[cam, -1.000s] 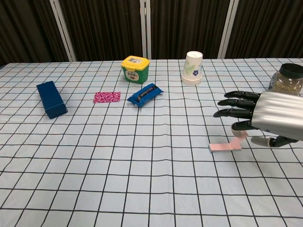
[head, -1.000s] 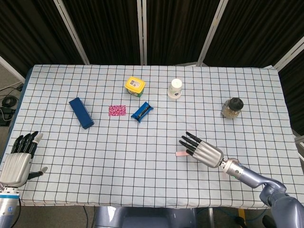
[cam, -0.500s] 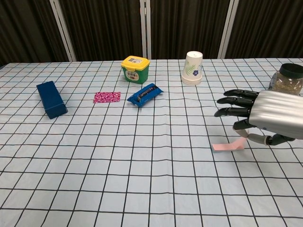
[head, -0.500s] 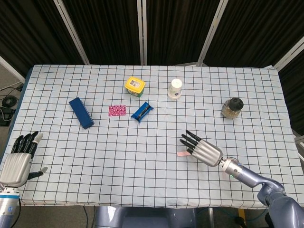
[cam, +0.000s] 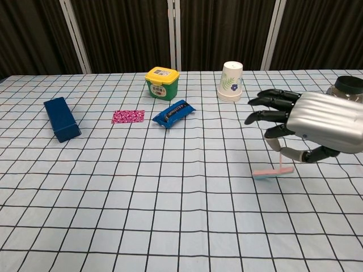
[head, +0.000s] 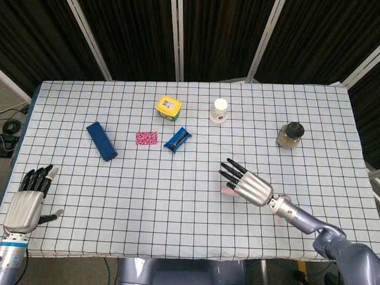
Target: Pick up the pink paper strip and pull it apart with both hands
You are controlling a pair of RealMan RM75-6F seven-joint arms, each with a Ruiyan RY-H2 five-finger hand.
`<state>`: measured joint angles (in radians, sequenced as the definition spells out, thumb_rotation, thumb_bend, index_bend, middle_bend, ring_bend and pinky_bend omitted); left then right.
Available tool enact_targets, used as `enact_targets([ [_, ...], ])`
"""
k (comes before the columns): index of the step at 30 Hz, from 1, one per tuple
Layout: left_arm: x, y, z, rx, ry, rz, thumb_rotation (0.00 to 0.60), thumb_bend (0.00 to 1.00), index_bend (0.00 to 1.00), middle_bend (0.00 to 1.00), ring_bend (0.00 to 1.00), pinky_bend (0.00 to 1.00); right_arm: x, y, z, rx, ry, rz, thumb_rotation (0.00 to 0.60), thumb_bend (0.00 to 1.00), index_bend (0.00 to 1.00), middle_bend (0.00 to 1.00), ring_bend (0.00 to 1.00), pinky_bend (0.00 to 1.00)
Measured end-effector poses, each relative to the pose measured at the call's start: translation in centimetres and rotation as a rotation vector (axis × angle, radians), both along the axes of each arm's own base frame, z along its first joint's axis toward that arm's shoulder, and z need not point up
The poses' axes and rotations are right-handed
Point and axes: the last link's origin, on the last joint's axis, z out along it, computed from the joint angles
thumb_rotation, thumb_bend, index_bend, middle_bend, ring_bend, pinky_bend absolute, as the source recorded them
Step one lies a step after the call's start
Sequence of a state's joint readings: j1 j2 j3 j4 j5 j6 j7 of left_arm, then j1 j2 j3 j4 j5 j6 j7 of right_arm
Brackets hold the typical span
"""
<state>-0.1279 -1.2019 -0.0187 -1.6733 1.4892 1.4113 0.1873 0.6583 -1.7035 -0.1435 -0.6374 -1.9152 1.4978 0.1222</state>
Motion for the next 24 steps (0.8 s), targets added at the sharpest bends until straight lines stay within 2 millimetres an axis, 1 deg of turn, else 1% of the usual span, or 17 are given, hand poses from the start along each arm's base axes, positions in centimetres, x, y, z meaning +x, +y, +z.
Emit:
enact_targets([
  [7, 1.0, 1.1, -1.0, -0.057, -0.024, -0.051, 0.600, 0.00, 0.00, 0.00, 0.00, 0.00, 3.4, -0.1, 0.0, 0.007, -0.069, 0.016, 0.600, 0.47, 0.68, 0.18, 0.00, 0.00],
  [10, 1.5, 1.9, -1.6, -0.091, -0.025, -0.074, 0.600, 0.00, 0.00, 0.00, 0.00, 0.00, 5.1, -0.1, 0.0, 0.004, -0.078, 0.011, 0.600, 0.47, 0.68, 0.18, 0.00, 0.00],
  [11, 1.8, 2.3, -1.9, -0.105, -0.028, -0.085, 0.600, 0.00, 0.00, 0.00, 0.00, 0.00, 6.0, -0.1, -0.1, 0.001, -0.077, 0.006, 0.600, 0.47, 0.68, 0.18, 0.00, 0.00],
  [13, 2.3, 3.0, -2.2, -0.123, -0.035, -0.102, 0.600, 0.00, 0.00, 0.00, 0.00, 0.00, 7.0, -0.1, -0.1, -0.003, -0.073, -0.001, 0.600, 0.48, 0.68, 0.18, 0.00, 0.00],
  [15, 3.1, 3.8, -2.6, -0.141, -0.048, -0.125, 0.600, 0.00, 0.00, 0.00, 0.00, 0.00, 8.4, -0.2, 0.0, -0.013, -0.063, -0.011, 0.600, 0.48, 0.69, 0.18, 0.00, 0.00],
  [17, 4.0, 4.6, -3.1, -0.160, -0.062, -0.147, 0.600, 0.00, 0.03, 0.00, 0.00, 0.00, 9.8, -0.4, 0.2, -0.029, -0.047, -0.023, 0.600, 0.48, 0.69, 0.18, 0.00, 0.00],
  [21, 5.7, 6.0, -4.2, -0.200, -0.099, -0.180, 0.600, 0.02, 0.10, 0.00, 0.00, 0.00, 11.8, -1.0, 0.7, -0.069, -0.014, -0.060, 0.600, 0.48, 0.69, 0.18, 0.00, 0.00],
  [24, 7.1, 7.1, -5.3, -0.232, -0.121, -0.206, 0.600, 0.07, 0.20, 0.00, 0.00, 0.00, 12.9, -1.5, 1.1, -0.091, -0.001, -0.102, 0.600, 0.48, 0.69, 0.18, 0.00, 0.00],
])
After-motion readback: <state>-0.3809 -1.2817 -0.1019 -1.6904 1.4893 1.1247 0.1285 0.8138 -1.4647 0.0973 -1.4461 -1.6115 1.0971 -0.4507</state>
